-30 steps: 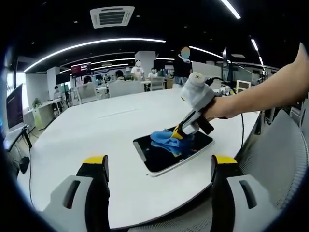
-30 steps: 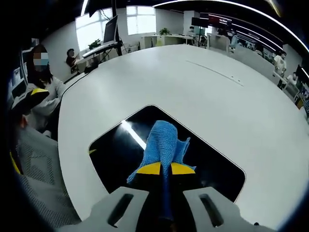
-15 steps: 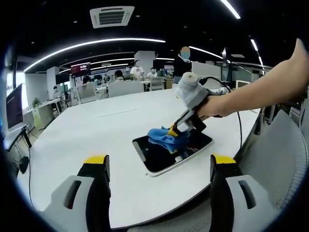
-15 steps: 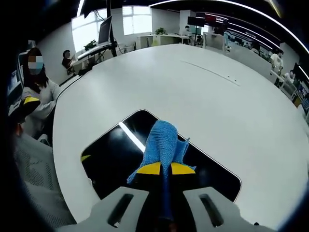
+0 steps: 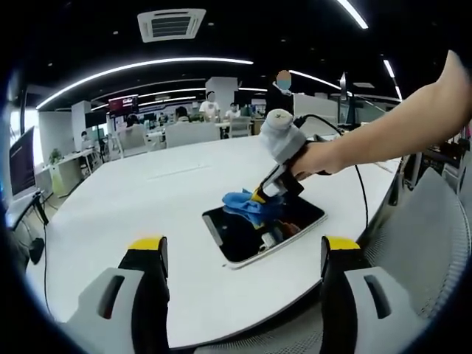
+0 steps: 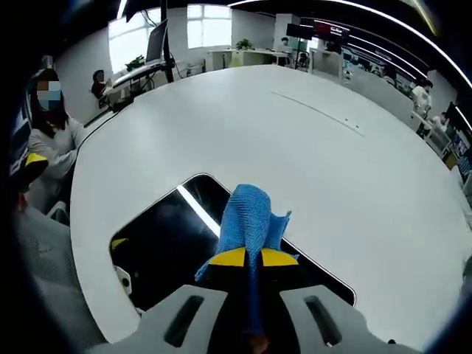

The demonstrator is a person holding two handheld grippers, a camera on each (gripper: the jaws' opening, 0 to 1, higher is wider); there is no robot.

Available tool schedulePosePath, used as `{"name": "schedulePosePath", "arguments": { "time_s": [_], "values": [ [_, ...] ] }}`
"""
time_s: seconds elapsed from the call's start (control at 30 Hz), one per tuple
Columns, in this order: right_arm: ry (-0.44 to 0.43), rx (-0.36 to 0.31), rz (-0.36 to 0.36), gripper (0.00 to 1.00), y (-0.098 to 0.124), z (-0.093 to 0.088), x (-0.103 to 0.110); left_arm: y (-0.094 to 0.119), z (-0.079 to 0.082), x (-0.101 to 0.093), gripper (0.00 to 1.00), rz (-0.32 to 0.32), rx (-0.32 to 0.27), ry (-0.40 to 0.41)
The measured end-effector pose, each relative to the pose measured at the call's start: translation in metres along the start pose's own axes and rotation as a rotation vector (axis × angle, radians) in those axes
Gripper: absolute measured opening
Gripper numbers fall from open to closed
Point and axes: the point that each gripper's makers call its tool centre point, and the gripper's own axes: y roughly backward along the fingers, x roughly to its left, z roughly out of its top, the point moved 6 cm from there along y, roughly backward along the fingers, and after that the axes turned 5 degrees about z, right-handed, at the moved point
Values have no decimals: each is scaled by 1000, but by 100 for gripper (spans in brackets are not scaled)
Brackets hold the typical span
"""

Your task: Wipe the mirror surface with the cleaning cloth until all visible marks leave the cleaned area.

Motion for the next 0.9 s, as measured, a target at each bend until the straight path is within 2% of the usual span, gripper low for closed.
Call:
{"name": "schedulePosePath", "arguments": {
  "time_s": [0.37,0.9],
  "values": [
    [23,26,-15,0,-3,6,-7,-1,1,0,83,2,-2,1],
    [17,24,-22,0,-1,4,-7,-1,1,-1,82,-1,5,1]
  ]
}}
